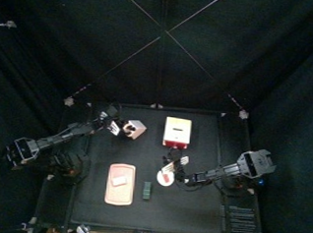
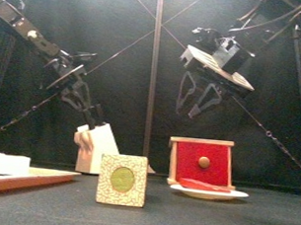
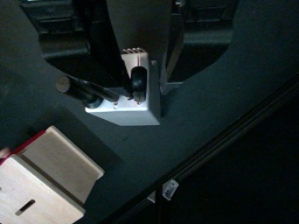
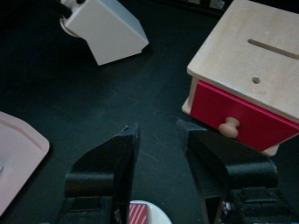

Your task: Grab cleaver

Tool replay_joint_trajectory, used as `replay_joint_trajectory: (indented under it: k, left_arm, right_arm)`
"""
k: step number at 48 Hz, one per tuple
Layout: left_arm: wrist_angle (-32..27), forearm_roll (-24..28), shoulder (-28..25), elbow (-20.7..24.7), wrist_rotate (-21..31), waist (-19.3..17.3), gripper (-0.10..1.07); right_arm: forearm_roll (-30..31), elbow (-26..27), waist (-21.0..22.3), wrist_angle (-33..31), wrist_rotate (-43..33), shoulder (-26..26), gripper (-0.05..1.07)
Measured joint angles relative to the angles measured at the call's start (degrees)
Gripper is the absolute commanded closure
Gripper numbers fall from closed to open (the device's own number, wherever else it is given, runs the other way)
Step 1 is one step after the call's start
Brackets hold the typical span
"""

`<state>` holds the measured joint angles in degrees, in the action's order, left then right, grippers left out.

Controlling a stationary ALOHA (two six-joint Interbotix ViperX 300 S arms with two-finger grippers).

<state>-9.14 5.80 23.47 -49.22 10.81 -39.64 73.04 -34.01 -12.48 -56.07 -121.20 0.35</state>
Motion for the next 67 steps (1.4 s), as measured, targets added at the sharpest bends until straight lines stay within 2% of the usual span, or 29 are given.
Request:
replay_joint_trajectory:
  k: [12, 34, 67]
  left_arm:
    - [0.0, -0.1, 0.0, 0.0, 0.1, 0.6, 0.31]
    - [-1.1, 0.0, -0.1, 0.0, 0.0, 2.3, 0.51]
    - [-1.3, -0.1, 0.2, 0.0, 0.0, 2.4, 0.53]
  right_arm:
    - [-0.3, 0.0, -0.1, -0.1, 0.0, 0.0, 0.25]
    - [-0.3, 0.0, -0.1, -0.1, 0.1, 0.0, 0.25]
    - [-0.3, 0.0, -0.2, -0.1, 0.0, 0.0, 0.25]
